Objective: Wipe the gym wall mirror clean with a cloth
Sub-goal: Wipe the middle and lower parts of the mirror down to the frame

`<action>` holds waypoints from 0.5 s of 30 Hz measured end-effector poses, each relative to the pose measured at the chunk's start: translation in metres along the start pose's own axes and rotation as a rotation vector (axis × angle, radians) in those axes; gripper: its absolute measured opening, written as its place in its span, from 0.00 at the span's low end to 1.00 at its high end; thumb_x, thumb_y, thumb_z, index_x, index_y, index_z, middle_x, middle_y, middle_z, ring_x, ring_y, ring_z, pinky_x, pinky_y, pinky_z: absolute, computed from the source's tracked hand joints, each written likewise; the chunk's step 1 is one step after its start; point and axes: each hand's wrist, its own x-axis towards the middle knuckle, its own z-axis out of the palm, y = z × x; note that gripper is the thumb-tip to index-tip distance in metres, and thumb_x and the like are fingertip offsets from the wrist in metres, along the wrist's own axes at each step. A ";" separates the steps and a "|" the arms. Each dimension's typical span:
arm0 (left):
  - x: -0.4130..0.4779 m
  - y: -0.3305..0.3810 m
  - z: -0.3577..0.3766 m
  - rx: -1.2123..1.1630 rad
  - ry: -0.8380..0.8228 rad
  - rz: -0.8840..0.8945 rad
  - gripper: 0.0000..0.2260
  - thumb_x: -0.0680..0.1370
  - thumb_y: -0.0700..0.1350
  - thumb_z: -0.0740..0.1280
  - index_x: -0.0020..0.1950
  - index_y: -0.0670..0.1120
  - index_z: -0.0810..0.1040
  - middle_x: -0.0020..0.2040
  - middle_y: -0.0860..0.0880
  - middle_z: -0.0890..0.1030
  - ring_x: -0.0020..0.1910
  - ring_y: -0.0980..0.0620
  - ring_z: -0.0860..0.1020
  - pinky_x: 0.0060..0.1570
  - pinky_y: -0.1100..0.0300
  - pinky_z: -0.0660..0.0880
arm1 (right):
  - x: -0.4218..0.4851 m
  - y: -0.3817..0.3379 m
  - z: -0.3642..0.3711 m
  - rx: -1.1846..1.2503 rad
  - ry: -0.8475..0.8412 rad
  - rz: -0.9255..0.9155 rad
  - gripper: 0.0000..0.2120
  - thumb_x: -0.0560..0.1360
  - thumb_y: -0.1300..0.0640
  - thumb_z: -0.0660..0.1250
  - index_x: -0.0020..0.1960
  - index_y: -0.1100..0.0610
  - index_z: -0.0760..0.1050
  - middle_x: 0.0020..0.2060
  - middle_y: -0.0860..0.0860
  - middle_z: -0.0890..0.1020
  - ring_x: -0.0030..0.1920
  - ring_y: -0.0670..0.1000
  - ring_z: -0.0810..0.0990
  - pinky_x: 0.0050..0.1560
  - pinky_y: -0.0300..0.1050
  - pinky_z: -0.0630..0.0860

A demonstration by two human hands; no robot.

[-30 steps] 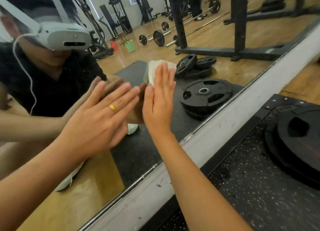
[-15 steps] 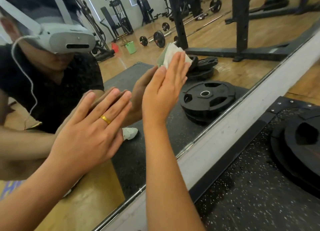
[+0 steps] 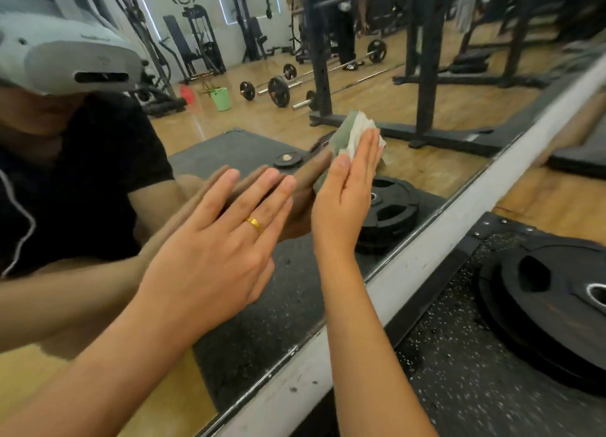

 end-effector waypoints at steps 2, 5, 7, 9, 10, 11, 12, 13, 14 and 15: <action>-0.002 -0.001 0.001 -0.005 -0.011 0.000 0.29 0.83 0.48 0.53 0.81 0.36 0.60 0.83 0.37 0.57 0.83 0.38 0.55 0.80 0.38 0.48 | -0.002 -0.004 0.000 -0.041 -0.041 0.006 0.26 0.87 0.53 0.51 0.83 0.57 0.52 0.83 0.50 0.54 0.83 0.46 0.47 0.83 0.46 0.47; -0.007 -0.011 0.002 -0.018 -0.004 -0.014 0.29 0.83 0.48 0.51 0.81 0.35 0.59 0.83 0.36 0.56 0.83 0.38 0.55 0.81 0.38 0.46 | 0.002 -0.009 -0.007 -0.132 -0.174 -0.060 0.26 0.87 0.53 0.50 0.83 0.58 0.52 0.83 0.50 0.54 0.83 0.47 0.47 0.81 0.39 0.47; -0.009 -0.013 0.000 -0.041 -0.009 -0.012 0.28 0.83 0.47 0.51 0.81 0.34 0.59 0.83 0.36 0.56 0.83 0.38 0.55 0.81 0.39 0.45 | 0.003 -0.009 -0.011 -0.169 -0.192 -0.064 0.26 0.87 0.54 0.50 0.83 0.59 0.51 0.83 0.51 0.53 0.83 0.48 0.47 0.80 0.36 0.46; -0.012 -0.010 -0.003 -0.075 -0.017 0.004 0.28 0.83 0.47 0.52 0.81 0.34 0.60 0.83 0.36 0.56 0.83 0.38 0.55 0.81 0.39 0.45 | -0.003 -0.007 -0.016 -0.181 -0.161 -0.043 0.26 0.87 0.55 0.50 0.83 0.60 0.50 0.83 0.51 0.51 0.83 0.48 0.45 0.82 0.41 0.45; -0.015 -0.009 -0.004 -0.071 -0.013 0.002 0.28 0.83 0.47 0.53 0.81 0.34 0.60 0.83 0.37 0.56 0.83 0.38 0.55 0.81 0.38 0.46 | -0.006 -0.005 -0.016 -0.189 -0.159 -0.063 0.26 0.88 0.55 0.50 0.83 0.60 0.49 0.83 0.51 0.51 0.83 0.48 0.45 0.83 0.48 0.46; -0.017 -0.009 -0.003 -0.065 0.004 0.003 0.28 0.83 0.47 0.54 0.81 0.34 0.60 0.83 0.37 0.56 0.83 0.38 0.55 0.81 0.38 0.47 | -0.005 0.000 -0.017 -0.196 -0.170 -0.107 0.26 0.88 0.55 0.50 0.83 0.60 0.49 0.83 0.52 0.51 0.84 0.49 0.45 0.83 0.53 0.45; -0.017 -0.009 -0.001 -0.066 0.013 0.004 0.28 0.83 0.46 0.54 0.81 0.35 0.60 0.83 0.38 0.56 0.83 0.39 0.56 0.81 0.37 0.48 | -0.002 0.007 -0.019 -0.210 -0.183 -0.150 0.26 0.88 0.55 0.50 0.83 0.60 0.49 0.83 0.53 0.51 0.84 0.50 0.45 0.83 0.54 0.44; -0.016 -0.009 0.003 -0.074 0.025 0.006 0.28 0.83 0.46 0.54 0.81 0.35 0.60 0.83 0.38 0.56 0.83 0.39 0.55 0.81 0.37 0.48 | 0.005 0.015 -0.024 -0.228 -0.189 -0.191 0.26 0.88 0.55 0.49 0.83 0.60 0.49 0.83 0.53 0.51 0.84 0.51 0.45 0.83 0.52 0.42; -0.015 -0.009 0.007 -0.080 0.037 -0.010 0.27 0.84 0.46 0.53 0.82 0.36 0.60 0.84 0.39 0.55 0.83 0.39 0.55 0.80 0.37 0.48 | 0.018 0.022 -0.027 -0.236 -0.200 -0.225 0.26 0.87 0.54 0.49 0.83 0.60 0.50 0.83 0.52 0.51 0.84 0.52 0.46 0.83 0.51 0.41; -0.014 -0.009 0.011 -0.092 0.052 -0.028 0.27 0.84 0.46 0.52 0.82 0.36 0.59 0.84 0.41 0.55 0.83 0.40 0.55 0.80 0.37 0.48 | 0.033 0.029 -0.030 -0.227 -0.194 -0.225 0.26 0.87 0.54 0.49 0.83 0.60 0.50 0.83 0.52 0.51 0.83 0.52 0.46 0.82 0.51 0.40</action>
